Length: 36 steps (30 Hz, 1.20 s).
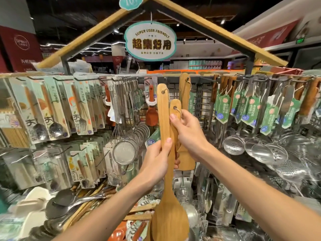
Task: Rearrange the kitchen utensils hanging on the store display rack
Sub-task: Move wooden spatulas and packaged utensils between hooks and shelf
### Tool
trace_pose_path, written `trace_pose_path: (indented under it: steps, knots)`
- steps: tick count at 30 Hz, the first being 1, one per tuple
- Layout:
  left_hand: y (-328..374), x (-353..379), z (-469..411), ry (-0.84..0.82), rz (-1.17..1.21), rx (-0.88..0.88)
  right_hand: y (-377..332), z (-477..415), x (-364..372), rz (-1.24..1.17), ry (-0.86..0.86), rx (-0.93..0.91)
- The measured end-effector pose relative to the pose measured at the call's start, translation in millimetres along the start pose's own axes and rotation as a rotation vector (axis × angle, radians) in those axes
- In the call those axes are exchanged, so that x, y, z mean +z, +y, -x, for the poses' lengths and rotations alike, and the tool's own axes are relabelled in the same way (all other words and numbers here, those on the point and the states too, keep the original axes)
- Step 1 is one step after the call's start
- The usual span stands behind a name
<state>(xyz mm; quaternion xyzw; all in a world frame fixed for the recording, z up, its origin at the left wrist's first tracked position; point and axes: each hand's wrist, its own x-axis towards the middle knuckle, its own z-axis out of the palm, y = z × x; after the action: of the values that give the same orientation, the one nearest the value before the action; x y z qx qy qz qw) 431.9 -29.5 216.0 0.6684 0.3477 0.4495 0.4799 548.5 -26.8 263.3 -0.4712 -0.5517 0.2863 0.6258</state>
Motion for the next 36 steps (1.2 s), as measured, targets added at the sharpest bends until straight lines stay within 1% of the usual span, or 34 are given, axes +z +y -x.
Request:
trace_pose_path:
  steps: [4,8,12,14,16,19,26,36]
  knots:
    - [-12,-1,-5,0.018,-0.188,-0.036,6,5,-10,0.067,0.040,0.002]
    - [-20,1,-9,0.070,-0.149,-0.044,13,4,-27,0.108,0.133,-0.048]
    - [-15,2,-14,0.091,-0.083,-0.034,20,-7,-47,0.241,0.262,-0.120]
    - [-9,2,-17,0.113,-0.069,-0.024,20,-13,-54,0.296,0.292,-0.154]
    - [-4,1,-19,0.137,-0.089,-0.007,17,-21,-58,0.330,0.300,-0.170]
    - [-1,0,-23,0.132,-0.128,0.037,9,-38,-59,0.339,0.310,-0.199]
    - [-1,3,-28,0.112,-0.037,0.038,-11,-77,-44,0.345,0.306,-0.243]
    - [1,-3,-37,0.098,-0.020,0.054,-5,-97,-26,0.306,0.277,-0.257]
